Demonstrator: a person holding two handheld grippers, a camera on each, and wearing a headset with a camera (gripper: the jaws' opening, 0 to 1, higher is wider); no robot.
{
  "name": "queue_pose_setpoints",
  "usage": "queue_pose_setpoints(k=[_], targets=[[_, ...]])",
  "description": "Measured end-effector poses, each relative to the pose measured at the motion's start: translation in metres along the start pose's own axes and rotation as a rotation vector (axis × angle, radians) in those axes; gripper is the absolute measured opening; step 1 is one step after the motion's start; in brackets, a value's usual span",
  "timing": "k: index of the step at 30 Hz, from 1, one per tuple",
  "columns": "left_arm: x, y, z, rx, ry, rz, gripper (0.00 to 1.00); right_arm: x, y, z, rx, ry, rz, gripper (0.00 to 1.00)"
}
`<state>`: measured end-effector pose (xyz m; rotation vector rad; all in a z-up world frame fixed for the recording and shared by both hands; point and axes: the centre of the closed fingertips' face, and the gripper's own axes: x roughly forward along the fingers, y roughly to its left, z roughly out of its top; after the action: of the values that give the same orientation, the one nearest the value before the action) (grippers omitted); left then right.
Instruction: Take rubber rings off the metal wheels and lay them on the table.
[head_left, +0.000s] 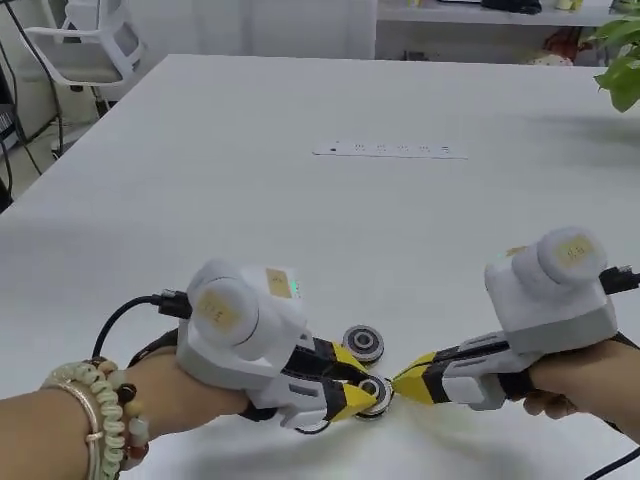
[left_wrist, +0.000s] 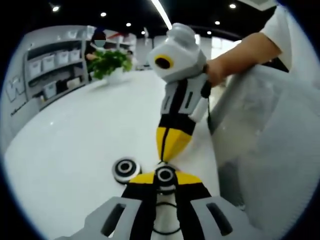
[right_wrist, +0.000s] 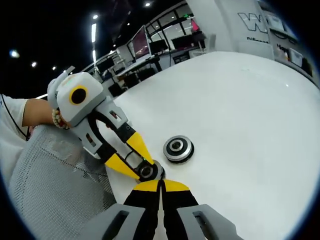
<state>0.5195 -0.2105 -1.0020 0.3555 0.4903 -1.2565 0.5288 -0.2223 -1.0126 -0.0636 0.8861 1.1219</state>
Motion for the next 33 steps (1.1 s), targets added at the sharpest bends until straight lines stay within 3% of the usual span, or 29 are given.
queue_pose_setpoints(k=[3, 5, 8, 21, 25, 30, 31, 32, 33], targets=[[0.0, 0.0, 0.0, 0.015, 0.006, 0.002, 0.14, 0.0, 0.003, 0.003, 0.057, -0.01, 0.011, 0.0], [0.0, 0.0, 0.0, 0.016, 0.011, 0.003, 0.14, 0.0, 0.008, 0.003, 0.046, -0.02, 0.02, 0.0], [0.0, 0.0, 0.0, 0.021, 0.017, 0.004, 0.13, 0.001, 0.009, 0.004, 0.093, -0.024, 0.023, 0.0], [0.0, 0.001, -0.001, 0.03, 0.024, 0.007, 0.13, 0.001, 0.015, 0.008, 0.085, -0.03, 0.035, 0.0], [0.0, 0.001, -0.001, 0.029, 0.025, 0.008, 0.13, -0.002, 0.016, 0.011, 0.16, -0.056, 0.076, 0.0], [0.0, 0.001, -0.001, 0.027, 0.026, 0.009, 0.13, -0.001, 0.025, 0.014, 0.154, -0.069, 0.109, 0.0], [0.0, 0.001, -0.001, 0.026, 0.026, 0.009, 0.13, -0.001, 0.032, 0.021, 0.164, -0.101, 0.153, 0.0], [0.0, 0.001, -0.001, 0.026, 0.025, 0.008, 0.13, -0.003, 0.032, 0.031, 0.176, -0.15, 0.153, 0.0], [0.0, 0.001, 0.0, 0.026, 0.024, 0.01, 0.13, -0.004, 0.029, 0.026, 0.189, -0.102, 0.146, 0.0]])
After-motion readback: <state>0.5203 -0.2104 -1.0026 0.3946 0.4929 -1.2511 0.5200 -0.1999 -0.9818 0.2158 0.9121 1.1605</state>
